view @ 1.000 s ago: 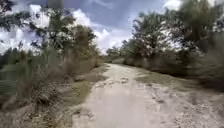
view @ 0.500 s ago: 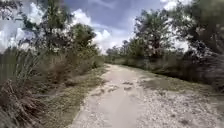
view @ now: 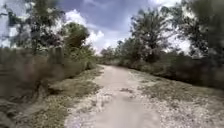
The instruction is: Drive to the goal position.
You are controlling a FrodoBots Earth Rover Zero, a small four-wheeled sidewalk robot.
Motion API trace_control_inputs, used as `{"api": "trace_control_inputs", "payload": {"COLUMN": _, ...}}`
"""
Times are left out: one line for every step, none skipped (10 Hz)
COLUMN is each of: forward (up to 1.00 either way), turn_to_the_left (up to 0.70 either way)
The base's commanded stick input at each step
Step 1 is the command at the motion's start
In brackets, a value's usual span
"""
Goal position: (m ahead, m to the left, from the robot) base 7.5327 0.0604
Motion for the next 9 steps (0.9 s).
{"api": "trace_control_inputs", "payload": {"forward": 0.85, "turn_to_the_left": 0.00}}
{"api": "trace_control_inputs", "payload": {"forward": 0.85, "turn_to_the_left": 0.00}}
{"api": "trace_control_inputs", "payload": {"forward": 0.85, "turn_to_the_left": 0.00}}
{"api": "trace_control_inputs", "payload": {"forward": 0.85, "turn_to_the_left": 0.00}}
{"api": "trace_control_inputs", "payload": {"forward": 0.85, "turn_to_the_left": 0.00}}
{"api": "trace_control_inputs", "payload": {"forward": 0.85, "turn_to_the_left": 0.00}}
{"api": "trace_control_inputs", "payload": {"forward": 0.85, "turn_to_the_left": 0.00}}
{"api": "trace_control_inputs", "payload": {"forward": 0.85, "turn_to_the_left": 0.00}}
{"api": "trace_control_inputs", "payload": {"forward": 0.85, "turn_to_the_left": 0.00}}
